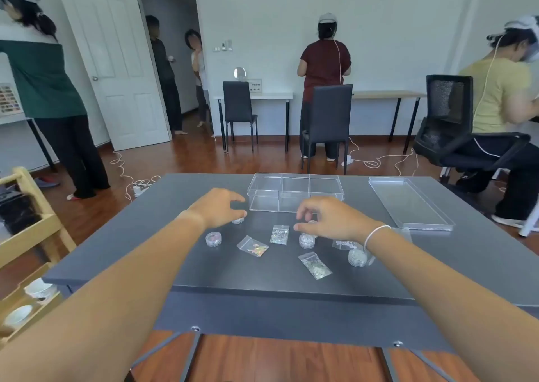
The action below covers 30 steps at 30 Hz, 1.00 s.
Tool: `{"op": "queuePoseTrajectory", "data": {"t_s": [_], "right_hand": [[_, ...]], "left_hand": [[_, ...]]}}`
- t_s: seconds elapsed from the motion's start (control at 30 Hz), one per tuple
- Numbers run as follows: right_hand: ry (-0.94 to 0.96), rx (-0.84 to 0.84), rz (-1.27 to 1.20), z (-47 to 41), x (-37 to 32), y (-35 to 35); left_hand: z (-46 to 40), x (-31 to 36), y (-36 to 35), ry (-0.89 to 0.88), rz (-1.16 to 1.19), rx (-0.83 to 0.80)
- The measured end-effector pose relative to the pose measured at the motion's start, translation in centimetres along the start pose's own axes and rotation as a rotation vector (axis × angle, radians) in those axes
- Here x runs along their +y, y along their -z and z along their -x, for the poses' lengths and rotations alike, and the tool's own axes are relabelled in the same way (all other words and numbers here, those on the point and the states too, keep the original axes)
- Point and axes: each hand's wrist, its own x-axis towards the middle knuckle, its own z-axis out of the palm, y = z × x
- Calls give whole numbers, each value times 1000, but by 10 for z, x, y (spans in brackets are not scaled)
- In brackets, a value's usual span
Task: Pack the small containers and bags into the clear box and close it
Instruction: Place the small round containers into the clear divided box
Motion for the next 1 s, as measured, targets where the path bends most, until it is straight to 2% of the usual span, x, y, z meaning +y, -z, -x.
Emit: {"op": "queuePoseTrajectory", "data": {"t_s": [0.37, 0.53, 0.77, 1.0], "right_hand": [[-24, -154, 84, 6, 6, -5], [-17, -168, 67, 3, 7, -6], [5, -138, 30, -4, 6, -2], [26, -119, -7, -13, 10, -3]], "left_hand": [[-3, -6, -11, 12, 30, -12], [-5, -6, -8, -15, 73, 13], [-20, 10, 19, -93, 250, 75], [-49, 33, 30, -151, 252, 101]]}}
